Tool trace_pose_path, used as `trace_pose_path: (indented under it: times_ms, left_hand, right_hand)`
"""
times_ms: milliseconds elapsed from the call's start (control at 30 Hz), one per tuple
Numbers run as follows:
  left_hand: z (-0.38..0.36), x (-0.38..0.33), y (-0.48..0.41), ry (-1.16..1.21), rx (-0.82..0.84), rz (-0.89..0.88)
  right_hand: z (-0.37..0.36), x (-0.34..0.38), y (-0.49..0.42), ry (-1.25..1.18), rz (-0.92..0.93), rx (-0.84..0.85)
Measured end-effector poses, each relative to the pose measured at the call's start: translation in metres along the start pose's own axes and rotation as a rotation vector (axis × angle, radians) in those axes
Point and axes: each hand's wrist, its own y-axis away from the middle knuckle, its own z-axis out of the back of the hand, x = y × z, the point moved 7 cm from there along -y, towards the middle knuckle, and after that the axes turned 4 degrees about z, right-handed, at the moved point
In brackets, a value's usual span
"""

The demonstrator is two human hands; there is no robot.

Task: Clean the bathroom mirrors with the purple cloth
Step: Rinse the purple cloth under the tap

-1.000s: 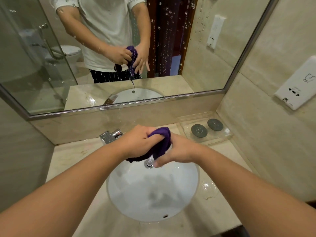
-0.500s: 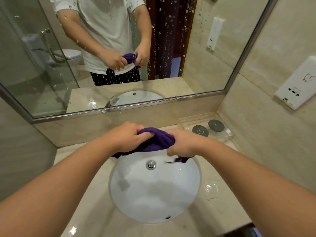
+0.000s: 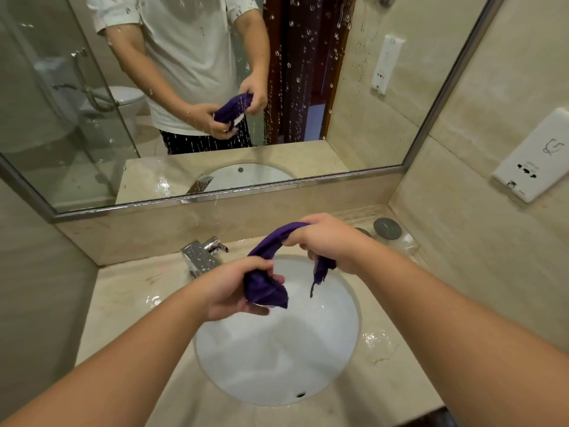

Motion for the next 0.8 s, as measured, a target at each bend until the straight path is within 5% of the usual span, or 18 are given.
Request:
trace_pose_path:
  times_ms: [100, 267, 567, 633, 700, 800]
  left_hand:
    - [-0.006, 0.009, -0.008, 0.396, 0.028, 0.063]
    - [-0.007, 0.011, -0.019, 0.775, -0.185, -0.026]
    - [-0.024, 0.022, -0.026, 0.548, -0.087, 0.031]
    - [-0.017, 0.020, -0.023, 0.488, -0.079, 0.025]
    - [-0.008, 0.020, -0.022, 0.367, -0.088, 0.048]
    - [-0.005, 0.023, -0.019, 0.196, -0.073, 0.170]
  right_hand:
    - [-0.008, -0.013, -0.002, -0.159, -0.077, -0.081]
    - [-0.040, -0.023, 0.012, -0.350, -0.110, -0.060]
    - [-0.094, -0.035, 0.030, -0.374, 0.027, 0.176]
    - [-0.081, -0.032, 0.030, -0.241, 0.087, 0.189]
    - [-0.052, -0.029, 0.027, -0.041, 0.189, 0.028]
    - [-0.021, -0.020, 0.027, 0.532, 0.419, -0.208]
